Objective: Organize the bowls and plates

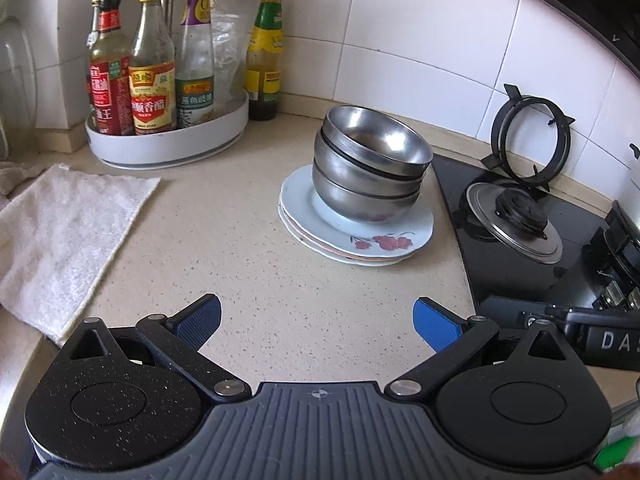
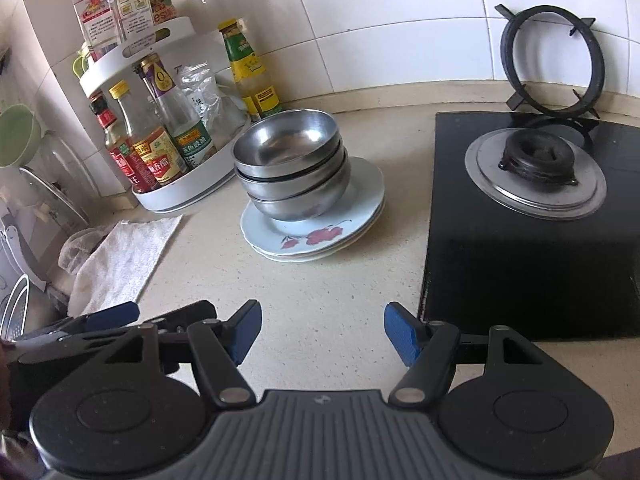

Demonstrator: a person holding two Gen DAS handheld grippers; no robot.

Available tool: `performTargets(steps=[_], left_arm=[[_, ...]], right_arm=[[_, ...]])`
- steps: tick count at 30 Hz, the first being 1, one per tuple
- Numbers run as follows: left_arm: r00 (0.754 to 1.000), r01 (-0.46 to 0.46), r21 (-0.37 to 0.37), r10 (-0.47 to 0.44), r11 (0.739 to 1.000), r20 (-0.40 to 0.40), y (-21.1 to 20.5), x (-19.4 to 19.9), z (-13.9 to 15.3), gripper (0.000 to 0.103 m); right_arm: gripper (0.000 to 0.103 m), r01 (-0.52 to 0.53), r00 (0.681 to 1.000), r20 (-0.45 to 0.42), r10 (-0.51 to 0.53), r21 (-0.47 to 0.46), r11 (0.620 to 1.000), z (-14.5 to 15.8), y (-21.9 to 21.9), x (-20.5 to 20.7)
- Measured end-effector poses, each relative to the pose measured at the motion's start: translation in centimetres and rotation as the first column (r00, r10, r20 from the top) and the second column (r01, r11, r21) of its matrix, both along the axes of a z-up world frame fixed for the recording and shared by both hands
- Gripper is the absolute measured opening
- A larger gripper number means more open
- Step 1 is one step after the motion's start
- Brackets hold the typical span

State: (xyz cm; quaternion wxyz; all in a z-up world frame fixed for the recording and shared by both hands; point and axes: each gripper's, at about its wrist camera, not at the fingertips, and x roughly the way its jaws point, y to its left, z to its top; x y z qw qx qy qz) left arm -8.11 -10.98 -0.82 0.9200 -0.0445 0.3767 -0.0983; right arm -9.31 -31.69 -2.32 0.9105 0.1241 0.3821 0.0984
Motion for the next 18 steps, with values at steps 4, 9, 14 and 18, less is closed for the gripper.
performTargets(steps=[4,9,14,18], left_arm=[[1.0,-0.008,0.008,0.008,1.0,0.001,-0.4,-0.4,0.1,0.103],[1.0,-0.025,0.038,0.024,0.999,0.015,-1.0,-1.1,0.2,0.102],[0.999,-0.024,0.048,0.022,0.999,0.031,-0.9,-1.4,0.5,0.102],[0.999,-0.021,0.051,0.02,0.998,0.029,-0.8,-1.4,0.5,0.102]], right_arm=[[0.09,0.012,1.0,0.013,-0.012,-0.005,1.0,-0.1,-0.4,-0.6],[0.09,0.011,1.0,0.025,-0.011,-0.006,1.0,-0.1,-0.6,-1.0],[0.09,0.005,1.0,0.02,-0.005,0.018,1.0,-0.3,-1.0,-1.2],[0.09,0.0,1.0,0.023,0.0,0.016,1.0,-0.2,-1.1,-1.3]])
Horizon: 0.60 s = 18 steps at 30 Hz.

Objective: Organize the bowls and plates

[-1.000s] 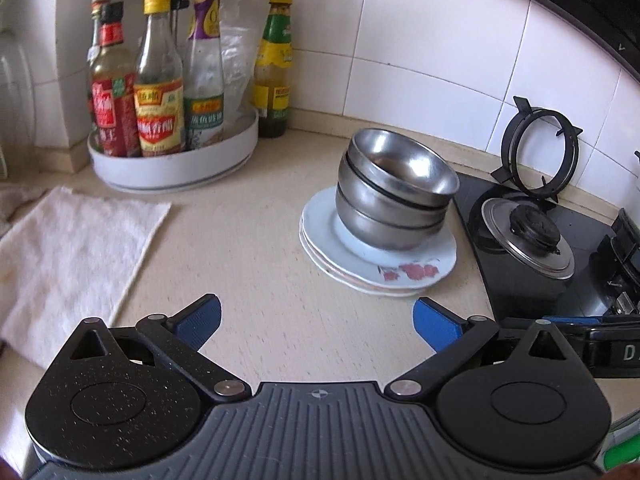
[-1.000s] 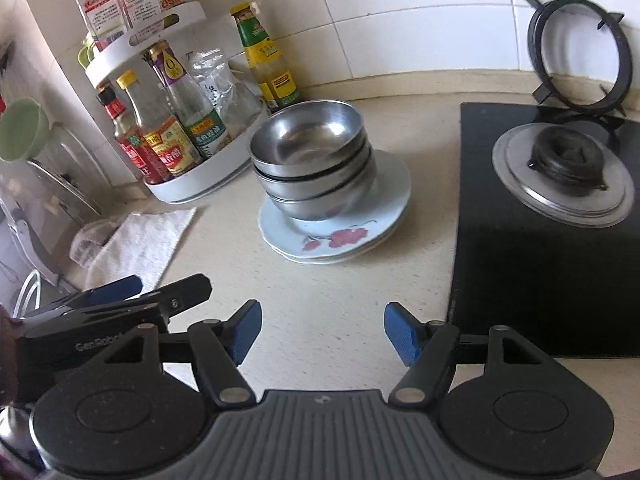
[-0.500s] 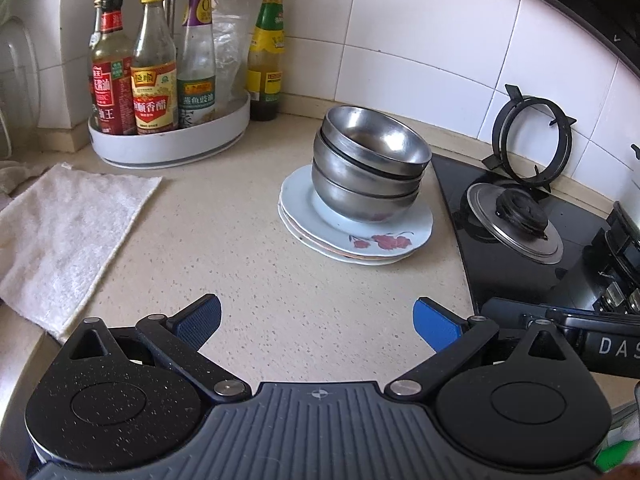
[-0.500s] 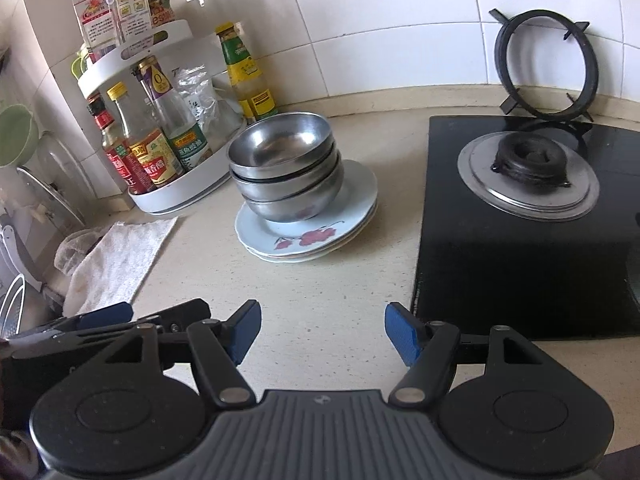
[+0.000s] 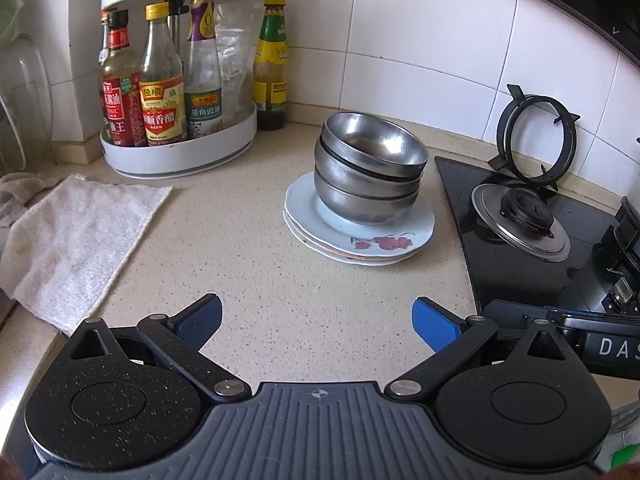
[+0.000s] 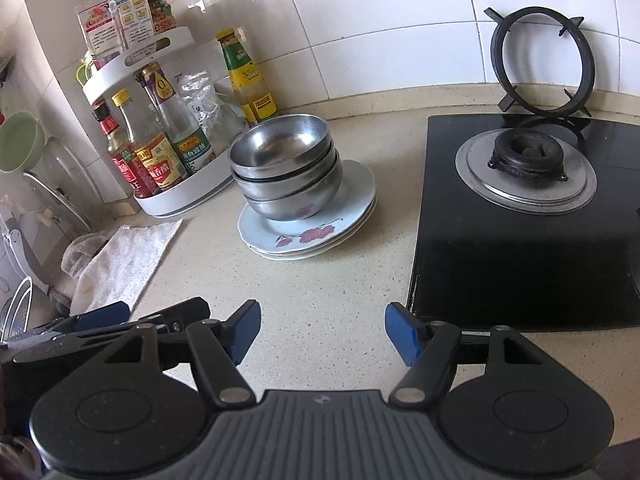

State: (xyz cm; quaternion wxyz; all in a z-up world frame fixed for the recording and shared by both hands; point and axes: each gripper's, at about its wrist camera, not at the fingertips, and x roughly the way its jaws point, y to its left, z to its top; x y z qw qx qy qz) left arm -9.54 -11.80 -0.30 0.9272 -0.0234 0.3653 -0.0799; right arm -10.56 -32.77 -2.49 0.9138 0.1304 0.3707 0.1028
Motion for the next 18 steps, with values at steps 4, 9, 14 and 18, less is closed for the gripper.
performTargets(steps=[4,9,14,18], left_arm=[[1.0,0.004,0.02,-0.004,1.0,0.006,0.0,-0.2,0.0,0.102],[0.999,0.002,0.04,-0.003,0.999,0.032,0.0,-0.6,0.3,0.102],[0.999,0.001,0.054,-0.004,0.999,0.046,0.1,-0.8,0.5,0.102],[0.998,-0.011,0.067,0.007,0.998,0.067,0.3,-1.2,0.8,0.102]], right_arm=[[0.09,-0.003,1.0,-0.006,0.003,0.002,1.0,-0.2,-0.1,0.0],[0.09,-0.006,1.0,-0.002,0.006,0.013,1.0,-0.2,-0.2,-0.2],[0.09,-0.009,1.0,0.001,0.009,0.015,1.0,-0.1,-0.2,-0.3],[0.09,-0.015,1.0,0.006,0.015,0.018,1.0,0.0,-0.1,-0.3]])
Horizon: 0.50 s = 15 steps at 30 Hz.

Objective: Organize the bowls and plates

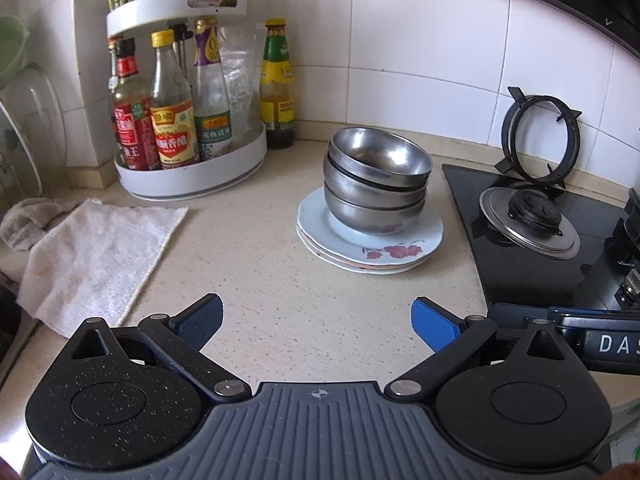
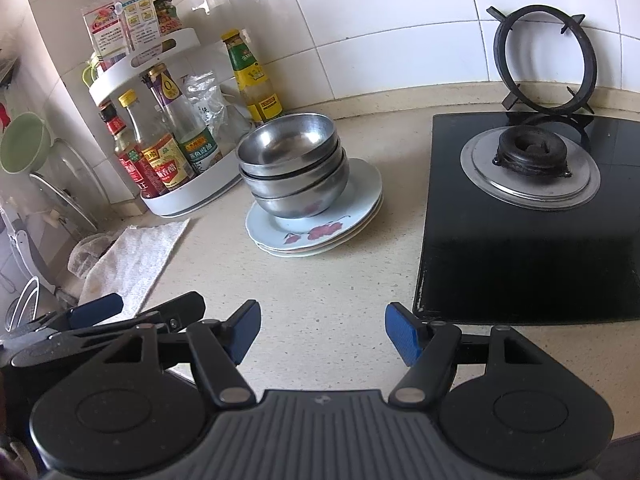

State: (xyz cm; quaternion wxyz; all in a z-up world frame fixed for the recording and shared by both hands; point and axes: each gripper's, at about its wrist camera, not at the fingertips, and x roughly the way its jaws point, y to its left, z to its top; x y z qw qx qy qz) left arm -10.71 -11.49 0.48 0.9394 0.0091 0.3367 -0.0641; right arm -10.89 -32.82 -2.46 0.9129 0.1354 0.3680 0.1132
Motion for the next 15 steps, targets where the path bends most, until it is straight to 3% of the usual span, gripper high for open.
performTargets(steps=[15], left_arm=[[1.0,-0.023,-0.016,0.023,1.0,-0.009,0.85,0.12,-0.03,0.103]], right_arm=[[0.09,-0.017,1.0,0.005,0.017,0.003,1.0,0.12,0.48,0.16]])
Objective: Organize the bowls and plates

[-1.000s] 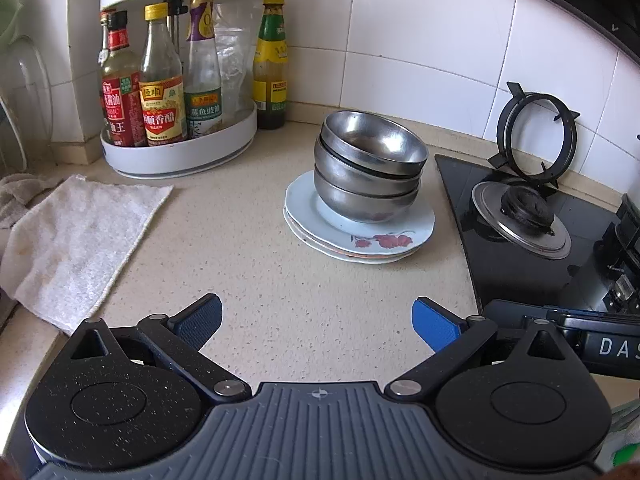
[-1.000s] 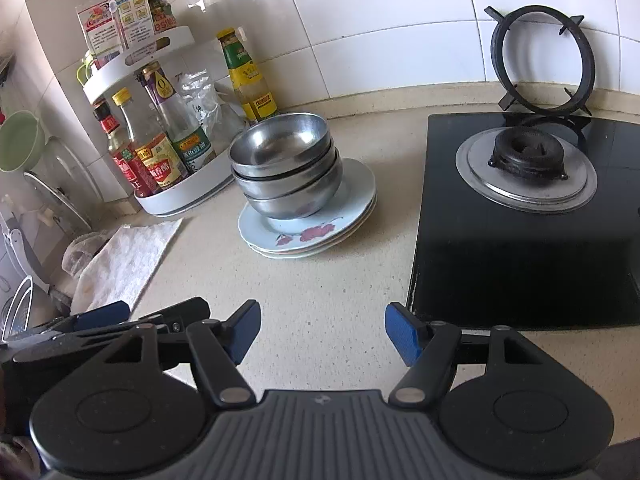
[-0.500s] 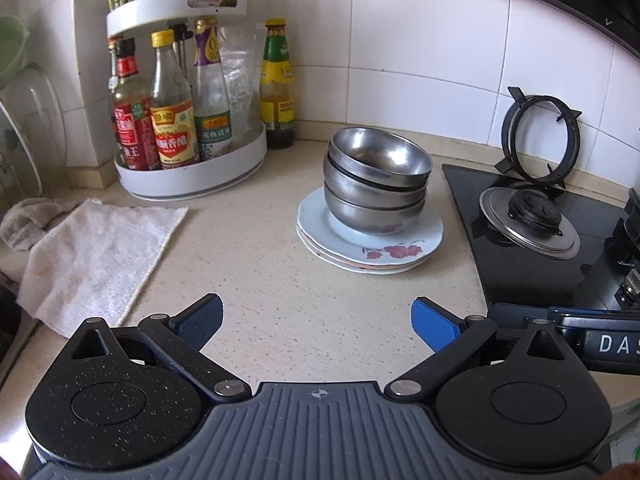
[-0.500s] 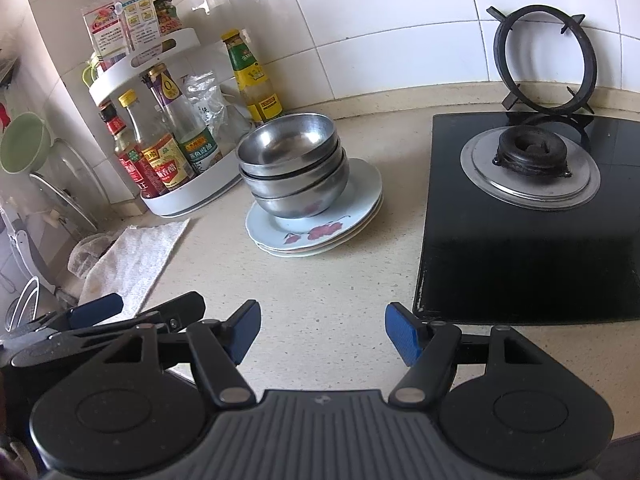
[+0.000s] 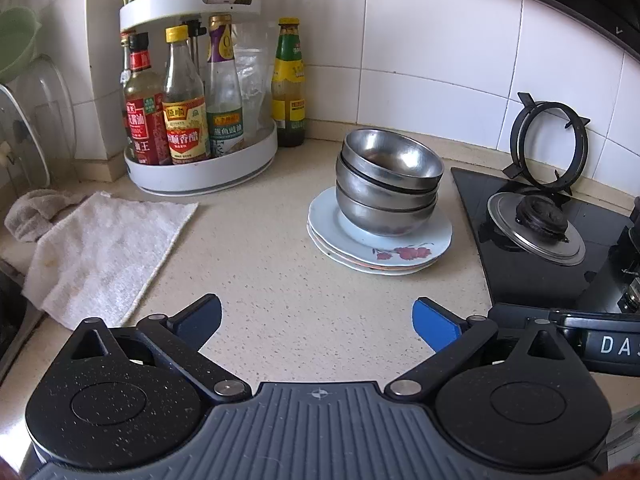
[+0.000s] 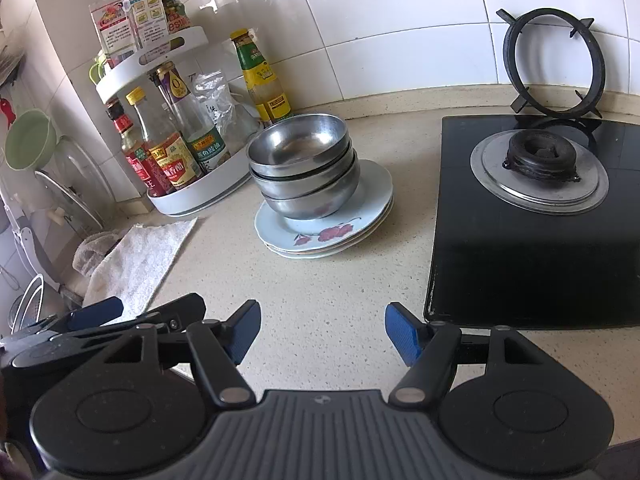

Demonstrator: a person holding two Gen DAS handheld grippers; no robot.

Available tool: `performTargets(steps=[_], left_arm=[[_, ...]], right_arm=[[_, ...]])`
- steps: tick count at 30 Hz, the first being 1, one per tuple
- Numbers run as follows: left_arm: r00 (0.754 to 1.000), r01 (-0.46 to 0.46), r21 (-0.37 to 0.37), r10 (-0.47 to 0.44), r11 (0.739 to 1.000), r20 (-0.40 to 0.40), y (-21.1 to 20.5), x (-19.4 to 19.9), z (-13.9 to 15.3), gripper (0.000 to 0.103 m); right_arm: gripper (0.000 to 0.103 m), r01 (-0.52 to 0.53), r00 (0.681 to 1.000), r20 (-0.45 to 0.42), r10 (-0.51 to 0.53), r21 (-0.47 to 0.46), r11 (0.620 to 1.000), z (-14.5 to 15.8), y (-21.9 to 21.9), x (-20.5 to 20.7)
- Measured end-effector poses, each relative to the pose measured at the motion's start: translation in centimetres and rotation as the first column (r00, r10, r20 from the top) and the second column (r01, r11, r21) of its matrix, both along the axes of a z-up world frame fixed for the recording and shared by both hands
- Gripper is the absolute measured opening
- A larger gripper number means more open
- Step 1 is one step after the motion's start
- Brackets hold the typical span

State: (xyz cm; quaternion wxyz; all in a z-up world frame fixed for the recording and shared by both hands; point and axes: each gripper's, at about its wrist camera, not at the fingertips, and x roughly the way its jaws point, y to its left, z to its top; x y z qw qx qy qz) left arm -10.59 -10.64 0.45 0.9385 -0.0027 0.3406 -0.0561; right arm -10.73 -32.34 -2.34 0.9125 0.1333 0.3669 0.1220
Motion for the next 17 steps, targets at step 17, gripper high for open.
performTargets(steps=[17], left_arm=[[1.0,-0.001,-0.033,0.001,0.999,0.004,-0.08,0.09,-0.01,0.103]], right_arm=[[0.09,0.006,1.0,0.008,-0.006,0.01,1.0,0.24,-0.37,-0.01]])
